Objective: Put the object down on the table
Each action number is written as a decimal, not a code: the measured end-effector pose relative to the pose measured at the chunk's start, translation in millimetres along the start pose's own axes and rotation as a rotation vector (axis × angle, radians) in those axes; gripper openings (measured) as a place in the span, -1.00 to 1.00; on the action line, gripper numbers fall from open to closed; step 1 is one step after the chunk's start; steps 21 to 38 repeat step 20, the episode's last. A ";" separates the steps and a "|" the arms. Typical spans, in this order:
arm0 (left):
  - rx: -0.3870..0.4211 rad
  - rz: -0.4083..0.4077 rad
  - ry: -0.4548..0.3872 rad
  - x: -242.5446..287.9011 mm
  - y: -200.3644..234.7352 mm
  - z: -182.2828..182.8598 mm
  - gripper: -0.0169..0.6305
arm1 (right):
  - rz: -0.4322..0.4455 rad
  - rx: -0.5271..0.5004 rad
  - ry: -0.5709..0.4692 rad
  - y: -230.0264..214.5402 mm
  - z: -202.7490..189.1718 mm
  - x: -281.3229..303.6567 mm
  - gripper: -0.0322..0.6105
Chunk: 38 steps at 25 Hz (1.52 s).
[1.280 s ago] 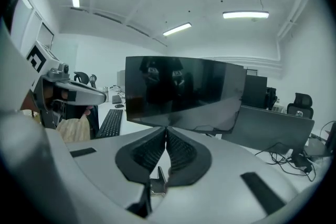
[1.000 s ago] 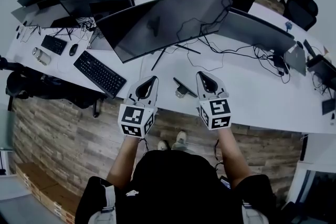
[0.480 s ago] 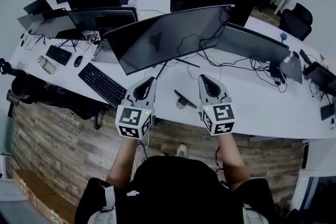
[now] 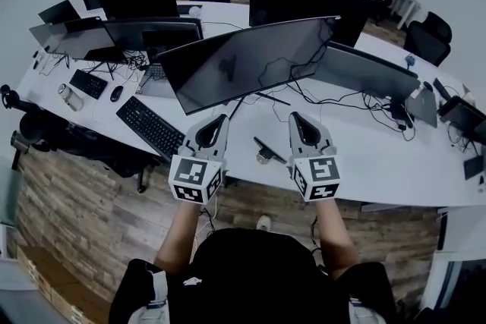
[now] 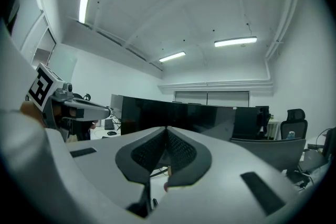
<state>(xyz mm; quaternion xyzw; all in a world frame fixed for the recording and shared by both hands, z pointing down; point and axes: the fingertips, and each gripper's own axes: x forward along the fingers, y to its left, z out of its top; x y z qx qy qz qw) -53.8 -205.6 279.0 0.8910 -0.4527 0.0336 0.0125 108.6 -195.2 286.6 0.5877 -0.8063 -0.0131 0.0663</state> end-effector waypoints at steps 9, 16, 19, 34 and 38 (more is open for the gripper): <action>0.005 -0.008 -0.009 0.2 -4.3 1.4 -0.91 | -0.019 -0.024 0.012 0.5 -0.9 -0.7 -0.82; 0.009 -0.013 -0.012 -1.5 -7.3 3.1 -0.91 | -0.016 0.000 0.013 1.2 -2.3 -4.3 -0.82; 0.010 -0.011 -0.010 -3.5 -7.5 3.5 -0.91 | -0.015 0.000 0.012 2.3 -1.3 -6.7 -0.82; 0.010 -0.009 -0.010 -4.2 -7.4 3.6 -0.91 | -0.014 -0.001 0.011 2.7 -0.9 -7.6 -0.82; 0.010 -0.009 -0.010 -4.2 -7.4 3.6 -0.91 | -0.014 -0.001 0.011 2.7 -0.9 -7.6 -0.82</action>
